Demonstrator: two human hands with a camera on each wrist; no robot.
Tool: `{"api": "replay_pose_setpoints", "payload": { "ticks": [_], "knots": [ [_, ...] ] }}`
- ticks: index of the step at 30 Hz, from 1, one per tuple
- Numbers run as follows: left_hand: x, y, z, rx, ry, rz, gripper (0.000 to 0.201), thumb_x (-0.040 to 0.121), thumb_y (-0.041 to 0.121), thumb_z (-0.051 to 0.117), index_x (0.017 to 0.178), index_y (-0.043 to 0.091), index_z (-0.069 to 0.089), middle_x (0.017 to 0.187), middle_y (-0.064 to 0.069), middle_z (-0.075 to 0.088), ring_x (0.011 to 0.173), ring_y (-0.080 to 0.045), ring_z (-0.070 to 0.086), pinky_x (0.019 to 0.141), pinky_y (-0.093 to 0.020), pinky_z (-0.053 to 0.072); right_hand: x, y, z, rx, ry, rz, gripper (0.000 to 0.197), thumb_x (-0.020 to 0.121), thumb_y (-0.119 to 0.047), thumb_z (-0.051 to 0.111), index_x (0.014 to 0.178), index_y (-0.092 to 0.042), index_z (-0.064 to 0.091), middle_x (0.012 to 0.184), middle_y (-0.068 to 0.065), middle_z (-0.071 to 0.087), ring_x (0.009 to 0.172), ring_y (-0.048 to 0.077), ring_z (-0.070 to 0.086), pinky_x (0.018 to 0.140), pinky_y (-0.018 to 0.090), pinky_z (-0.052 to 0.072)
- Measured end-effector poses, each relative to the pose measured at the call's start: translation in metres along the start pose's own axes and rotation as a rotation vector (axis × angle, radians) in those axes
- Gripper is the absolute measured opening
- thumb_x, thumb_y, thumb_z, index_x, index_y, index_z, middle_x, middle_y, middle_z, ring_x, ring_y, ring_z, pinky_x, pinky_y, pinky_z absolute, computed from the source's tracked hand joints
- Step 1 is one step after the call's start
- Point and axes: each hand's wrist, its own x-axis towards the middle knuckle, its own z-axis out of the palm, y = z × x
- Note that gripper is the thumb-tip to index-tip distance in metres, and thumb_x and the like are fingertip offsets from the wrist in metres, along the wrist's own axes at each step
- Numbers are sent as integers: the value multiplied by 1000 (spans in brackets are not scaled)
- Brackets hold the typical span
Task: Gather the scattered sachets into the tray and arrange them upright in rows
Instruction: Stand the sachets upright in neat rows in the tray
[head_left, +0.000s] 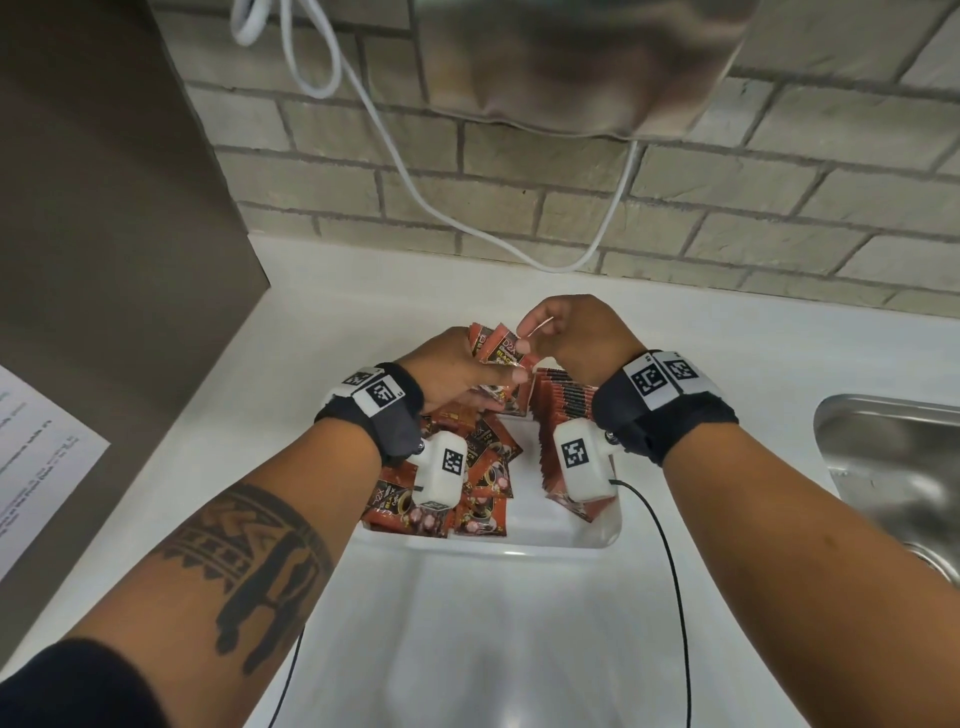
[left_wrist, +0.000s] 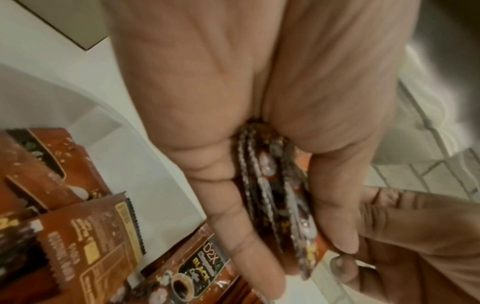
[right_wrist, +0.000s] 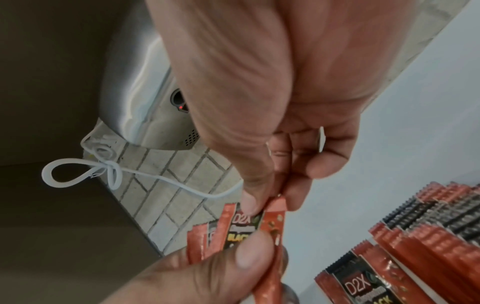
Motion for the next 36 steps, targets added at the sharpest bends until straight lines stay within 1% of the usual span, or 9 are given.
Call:
{"api": "replay_pose_setpoints", "payload": {
  "ticks": [4,8,11,14,17,19,24,31,36],
  "knots": [
    [2,1,2,-33,9,16,33,84,11,81,115,12,70,114,-10,73,105,-22,72,82,-39,62,1,-1,-2,-36,-11,-6,10,84,-21,79,92,-17,74,86,8,75,77,15,68,69,24,47],
    [3,2,-1,123,60,-32,29,83,19,82,106,5,71,98,-14,75,84,-23,73,73,-35,63,3,1,-7,-84,31,10,9,84,-21,79,89,-16,75,82,0,73,79,12,66,68,20,45],
    [5,3,-9,354,192,-205,24,86,24,81,84,6,66,76,-9,70,59,-17,67,56,-24,59,7,4,-6,-234,78,16,5,86,-18,77,89,-16,75,82,-5,70,81,9,63,63,11,40],
    [6,3,-10,587,172,-342,20,91,20,73,80,13,58,76,-5,64,60,-17,62,59,-27,58,13,7,-1,-414,43,38,7,87,-16,71,83,-21,73,79,-11,64,85,9,61,62,14,39],
    [11,0,-2,660,-1,-456,20,91,24,74,94,5,67,84,-6,67,72,-20,64,76,-31,60,22,13,16,-639,-7,57,12,88,-17,64,82,-23,73,86,-13,59,98,14,61,81,25,47],
    [17,-4,5,652,-94,-490,34,88,30,77,105,2,71,89,-8,70,77,-24,64,78,-34,57,26,16,29,-777,16,70,17,89,-23,61,100,-22,75,108,-2,61,109,20,57,90,33,50],
    [28,-15,20,676,-169,-498,28,91,28,72,104,3,71,88,-5,70,70,-22,62,56,-26,48,33,21,46,-951,-34,85,25,91,-28,58,111,-17,69,116,4,52,113,25,46,90,36,43],
    [37,-16,19,744,-171,-467,38,93,32,69,114,0,71,97,-9,70,79,-25,61,60,-24,44,34,22,44,-927,-66,53,25,92,-30,57,112,-23,71,116,2,53,113,25,47,84,35,38],
    [40,-16,20,776,-158,-448,41,93,34,68,113,-2,70,95,-9,66,80,-24,58,55,-23,40,27,18,35,-800,-65,-3,15,89,-23,63,95,-31,75,113,1,53,111,23,51,95,38,41]
  ]
}}
